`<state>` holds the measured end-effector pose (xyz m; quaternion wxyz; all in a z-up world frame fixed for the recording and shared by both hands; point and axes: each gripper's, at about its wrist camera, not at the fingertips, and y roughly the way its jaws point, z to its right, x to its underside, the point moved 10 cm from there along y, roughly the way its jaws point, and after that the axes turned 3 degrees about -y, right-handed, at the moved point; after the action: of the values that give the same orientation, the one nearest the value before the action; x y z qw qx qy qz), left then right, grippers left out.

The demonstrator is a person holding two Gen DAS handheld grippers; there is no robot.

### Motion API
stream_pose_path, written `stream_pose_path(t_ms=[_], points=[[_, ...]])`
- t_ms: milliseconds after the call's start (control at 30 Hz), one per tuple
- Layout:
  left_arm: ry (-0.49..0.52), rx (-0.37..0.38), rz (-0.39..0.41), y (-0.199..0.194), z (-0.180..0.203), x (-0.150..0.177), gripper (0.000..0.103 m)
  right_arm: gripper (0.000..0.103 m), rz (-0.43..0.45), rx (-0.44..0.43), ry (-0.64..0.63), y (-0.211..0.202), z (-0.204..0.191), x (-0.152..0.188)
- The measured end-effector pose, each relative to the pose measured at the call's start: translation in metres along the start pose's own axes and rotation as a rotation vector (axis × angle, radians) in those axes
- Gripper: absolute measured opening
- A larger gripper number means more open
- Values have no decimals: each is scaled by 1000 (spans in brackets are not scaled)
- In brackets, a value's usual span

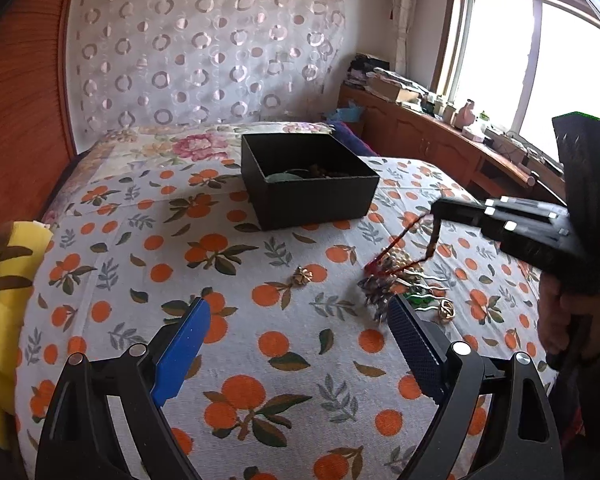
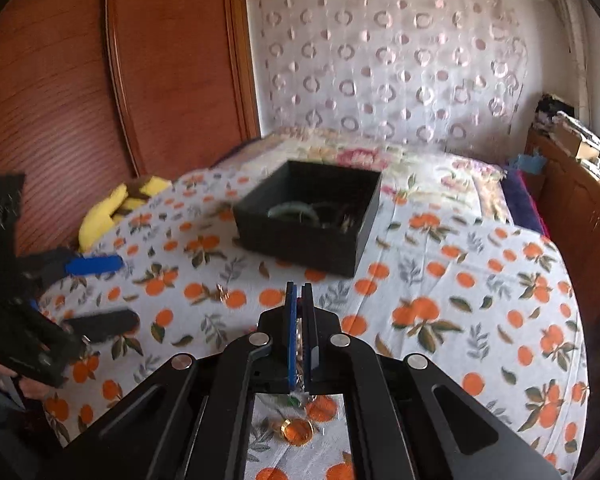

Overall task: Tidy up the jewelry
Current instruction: 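Grasp the red string bracelet with the right tool and lift it, then grasp the blue crystal hairpin with the left tool while the right tool holds the red beads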

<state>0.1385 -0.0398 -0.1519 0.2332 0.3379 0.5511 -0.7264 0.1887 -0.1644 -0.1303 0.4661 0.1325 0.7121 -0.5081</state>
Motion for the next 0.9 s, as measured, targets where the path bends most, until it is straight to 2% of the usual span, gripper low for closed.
stream_pose_path(t_ms=[233,433,633,700,767,900], points=[[33,38,-36,14,20,2,86,3,32,17,10,-6,8,-9],[56,64,-66,28,36,3,86,3,-11,7,6,20,16,-13],[61,97,-94,41,46,-1,86,3,5,35,13,11,29,-8],[68,112,-107,46,52,-2,82,3,-1,52,24,7,37,0],[70,131,-138,55,59,0,69,3,-8,66,37,3,47,8],[66,153,-193,72,69,7,56,3,-20,89,71,-3,66,24]])
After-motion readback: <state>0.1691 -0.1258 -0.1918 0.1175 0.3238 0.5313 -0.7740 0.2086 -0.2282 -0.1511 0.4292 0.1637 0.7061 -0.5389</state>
